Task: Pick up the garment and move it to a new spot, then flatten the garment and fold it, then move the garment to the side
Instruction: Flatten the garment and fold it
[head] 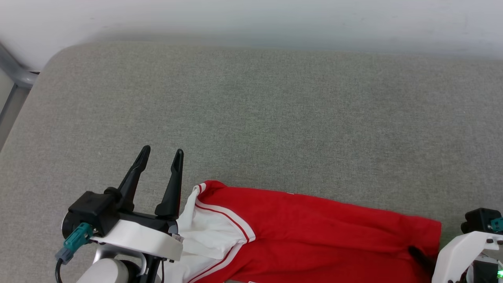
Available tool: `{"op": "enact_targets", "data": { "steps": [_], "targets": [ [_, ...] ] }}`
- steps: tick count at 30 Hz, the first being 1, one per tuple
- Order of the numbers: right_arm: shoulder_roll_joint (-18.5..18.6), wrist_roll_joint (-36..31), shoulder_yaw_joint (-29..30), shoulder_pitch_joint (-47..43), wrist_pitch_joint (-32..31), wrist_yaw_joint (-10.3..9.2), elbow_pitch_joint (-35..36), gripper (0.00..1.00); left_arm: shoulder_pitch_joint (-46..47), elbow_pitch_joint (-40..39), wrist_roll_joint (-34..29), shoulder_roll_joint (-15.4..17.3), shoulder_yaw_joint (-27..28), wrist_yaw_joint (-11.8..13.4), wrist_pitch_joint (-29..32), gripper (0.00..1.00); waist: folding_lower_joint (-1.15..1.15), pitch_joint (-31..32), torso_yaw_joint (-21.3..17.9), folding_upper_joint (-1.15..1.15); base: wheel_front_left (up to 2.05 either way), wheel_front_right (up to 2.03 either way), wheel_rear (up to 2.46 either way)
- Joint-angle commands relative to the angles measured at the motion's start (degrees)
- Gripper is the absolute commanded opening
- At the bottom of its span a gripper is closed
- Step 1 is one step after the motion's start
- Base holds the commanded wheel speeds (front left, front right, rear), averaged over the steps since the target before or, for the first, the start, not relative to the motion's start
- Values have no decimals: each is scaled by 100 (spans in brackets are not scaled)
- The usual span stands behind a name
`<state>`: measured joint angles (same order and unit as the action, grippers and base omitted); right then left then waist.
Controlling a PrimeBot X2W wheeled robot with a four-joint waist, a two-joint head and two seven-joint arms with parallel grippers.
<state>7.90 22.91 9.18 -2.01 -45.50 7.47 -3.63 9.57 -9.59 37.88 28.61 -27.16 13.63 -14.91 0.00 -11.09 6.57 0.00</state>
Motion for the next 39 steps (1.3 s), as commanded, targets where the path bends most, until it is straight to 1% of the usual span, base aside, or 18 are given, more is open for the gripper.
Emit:
{"op": "enact_targets", "data": {
  "steps": [1, 4, 8, 11, 14, 17, 18, 23, 27, 28, 30, 34, 37, 39],
  "targets": [
    [-135, 96, -153, -51, -132, 3, -222, 0, -21, 29, -58, -11, 26, -34, -38, 100, 0, 38, -16, 0, 0, 0, 0],
    [-15, 129, -86, 75, -10, 1, -158, 0, -99, 108, -100, 25, 31, -36, -39, 100, 0, 142, -87, 0, 0, 0, 0],
    [184, 132, -1, 263, 104, -2, -100, 0, -215, 192, -165, 124, 0, 13, -14, 100, 0, 327, -220, 0, 0, 0, 0],
    [260, 103, 143, 330, 103, -2, -82, 0, -285, 203, -159, 152, -5, 58, 11, 100, 0, 453, -303, 0, 0, 0, 0],
    [322, 26, 443, 315, 34, -2, -36, 0, -370, 197, -150, 169, -8, 93, 22, 100, 0, 556, -377, 0, 0, 0, 0],
    [321, -71, 882, 234, -56, -2, 64, 0, -422, 172, -152, 163, -17, 140, 27, 100, 0, 615, -434, 0, 0, 0, 0],
    [321, -71, 882, 234, -56, -2, 64, 0, -422, 172, -152, 163, -17, 140, 27, 100, 0, 615, -434, 0, 0, 0, 0],
    [349, -138, 1652, 151, -289, 0, 191, 0, -480, 172, -131, 142, -33, 184, 44, 100, 0, 661, -507, 0, 0, 0, 0],
    [242, 51, 1764, 185, -596, 0, 305, 0, -515, 184, -135, 127, -48, 221, 43, 100, 0, 692, -571, 0, 0, 0, 0],
    [182, 150, 1747, 172, -717, 0, 332, 0, -522, 186, -138, 121, -55, 231, 42, 100, 0, 704, -583, 0, 0, 0, 0],
    [-103, 548, 1684, 222, -1067, 1, 386, 0, -534, 194, -145, 111, -75, 244, 45, 100, 0, 745, -600, 0, 0, 0, 0],
    [-410, 1634, 1474, 212, -1754, 1, 609, 0, -541, 210, -139, 97, -102, 248, 67, 100, 0, 825, -589, 0, 0, 0, 0],
    [-502, 2486, 1284, 126, -2096, 1, 688, 0, -520, 174, -171, 88, -117, 243, 58, 100, 0, 843, -548, 0, 0, 0, 0],
    [-512, 3279, 1088, 110, -2161, 1, 542, 0, -492, 156, -183, 87, -122, 240, 66, 100, 0, 841, -497, 0, 0, 0, 0]
  ]
}}
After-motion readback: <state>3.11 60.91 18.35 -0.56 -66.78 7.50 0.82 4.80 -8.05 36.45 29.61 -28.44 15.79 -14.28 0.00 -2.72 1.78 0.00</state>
